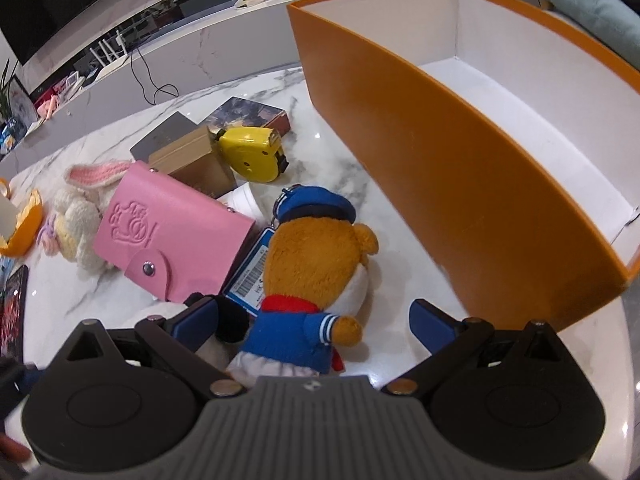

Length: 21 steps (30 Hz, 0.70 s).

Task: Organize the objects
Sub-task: 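Grasp the white plush with the left tool while the right tool grasps the Donald Duck plush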

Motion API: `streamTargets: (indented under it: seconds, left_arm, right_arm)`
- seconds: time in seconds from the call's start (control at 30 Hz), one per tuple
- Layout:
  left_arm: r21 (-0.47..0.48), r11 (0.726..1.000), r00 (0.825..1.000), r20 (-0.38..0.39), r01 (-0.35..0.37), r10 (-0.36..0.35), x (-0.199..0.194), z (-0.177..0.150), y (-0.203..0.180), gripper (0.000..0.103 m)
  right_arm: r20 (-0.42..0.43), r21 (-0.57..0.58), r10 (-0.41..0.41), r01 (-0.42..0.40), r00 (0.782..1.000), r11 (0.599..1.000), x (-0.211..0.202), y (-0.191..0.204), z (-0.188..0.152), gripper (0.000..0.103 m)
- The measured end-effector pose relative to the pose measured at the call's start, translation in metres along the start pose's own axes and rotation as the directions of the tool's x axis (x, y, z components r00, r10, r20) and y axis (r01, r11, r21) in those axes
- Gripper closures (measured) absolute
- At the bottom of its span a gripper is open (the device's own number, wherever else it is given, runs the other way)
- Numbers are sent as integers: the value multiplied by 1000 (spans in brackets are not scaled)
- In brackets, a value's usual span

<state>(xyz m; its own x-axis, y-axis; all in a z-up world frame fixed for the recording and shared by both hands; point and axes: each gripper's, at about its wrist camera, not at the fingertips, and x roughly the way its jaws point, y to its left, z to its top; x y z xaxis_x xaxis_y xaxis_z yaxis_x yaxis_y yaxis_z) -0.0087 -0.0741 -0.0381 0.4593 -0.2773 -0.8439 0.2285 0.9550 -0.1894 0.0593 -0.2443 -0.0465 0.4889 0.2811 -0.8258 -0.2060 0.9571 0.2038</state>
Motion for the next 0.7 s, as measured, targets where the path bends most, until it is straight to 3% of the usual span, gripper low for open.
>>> streamTargets:
  seconds: [0.2,0.47,0.7]
  left_arm:
    - [27,999,999,17,-42,42,11,0,-3,0]
    - [-61,998,1000,-6,-21,21,27,0,10,0]
    - [-115,993,999,38,-2,6,27,0,17,0]
  right_arm:
    - [16,7,4,-4,1000,1000,4,1,5,4]
    - [-29,-18,23,-23,999,1000,17,3,7,32]
    - [-15,-42,11,-12,1000,999,18,5,7,38]
